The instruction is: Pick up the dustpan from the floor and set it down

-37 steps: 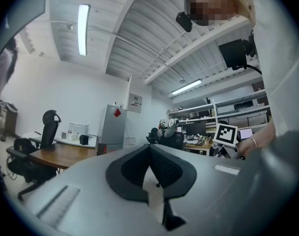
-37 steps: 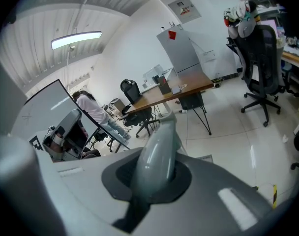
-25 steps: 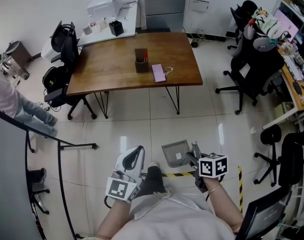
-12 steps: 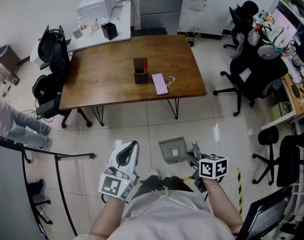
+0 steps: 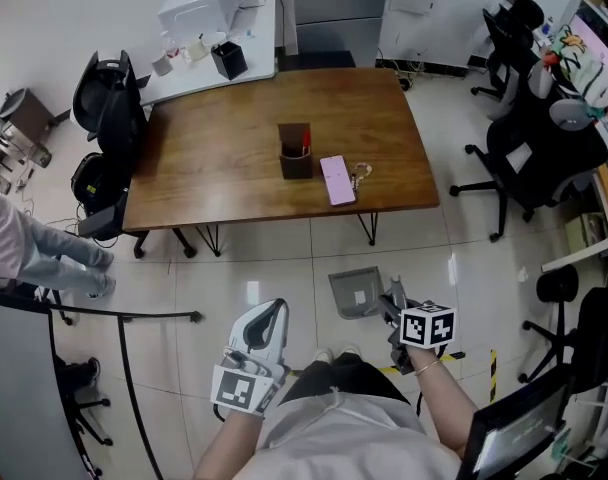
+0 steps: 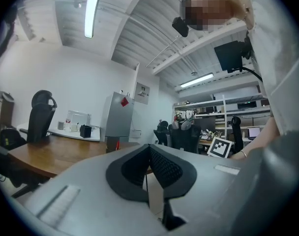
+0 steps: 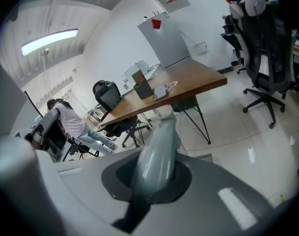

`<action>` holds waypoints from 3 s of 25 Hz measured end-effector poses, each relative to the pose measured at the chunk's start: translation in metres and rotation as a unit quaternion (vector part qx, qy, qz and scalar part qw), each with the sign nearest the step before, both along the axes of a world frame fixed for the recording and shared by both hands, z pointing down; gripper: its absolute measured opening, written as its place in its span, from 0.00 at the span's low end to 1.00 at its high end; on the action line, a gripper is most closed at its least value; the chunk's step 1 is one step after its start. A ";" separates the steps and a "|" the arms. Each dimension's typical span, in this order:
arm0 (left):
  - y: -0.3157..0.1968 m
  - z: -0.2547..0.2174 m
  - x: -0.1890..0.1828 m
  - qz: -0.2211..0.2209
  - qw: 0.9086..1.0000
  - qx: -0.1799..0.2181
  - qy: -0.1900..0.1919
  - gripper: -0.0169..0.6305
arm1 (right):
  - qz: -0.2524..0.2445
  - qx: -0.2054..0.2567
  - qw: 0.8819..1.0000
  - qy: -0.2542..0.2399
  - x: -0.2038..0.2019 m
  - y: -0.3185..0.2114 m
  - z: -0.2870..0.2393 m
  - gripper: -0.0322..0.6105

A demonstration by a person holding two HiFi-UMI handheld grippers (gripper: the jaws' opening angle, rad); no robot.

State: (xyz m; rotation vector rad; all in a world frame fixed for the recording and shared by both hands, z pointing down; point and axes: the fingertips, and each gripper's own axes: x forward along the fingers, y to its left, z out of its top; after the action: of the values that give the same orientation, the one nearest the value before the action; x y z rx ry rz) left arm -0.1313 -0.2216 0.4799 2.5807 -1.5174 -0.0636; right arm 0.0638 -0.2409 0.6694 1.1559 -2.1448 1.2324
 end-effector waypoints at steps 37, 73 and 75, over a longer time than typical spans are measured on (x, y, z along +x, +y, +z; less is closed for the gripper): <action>0.010 0.000 0.017 0.041 0.999 -0.022 -0.002 0.05 | 0.047 0.158 0.979 0.118 0.023 0.016 -0.060 0.65; 0.227 -0.108 0.091 0.019 0.996 0.085 -0.029 0.05 | -0.076 0.399 0.914 0.013 0.012 0.232 -0.241 0.05; 0.227 -0.109 0.090 0.017 0.996 0.087 -0.027 0.05 | -0.075 0.401 0.913 0.017 0.013 0.231 -0.243 0.05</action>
State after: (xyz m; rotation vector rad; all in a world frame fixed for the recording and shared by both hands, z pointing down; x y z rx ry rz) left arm -0.0414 0.0050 0.3711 2.7634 -1.5515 -0.1275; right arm 0.0763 -0.0098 0.4267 1.2365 -2.7347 0.2188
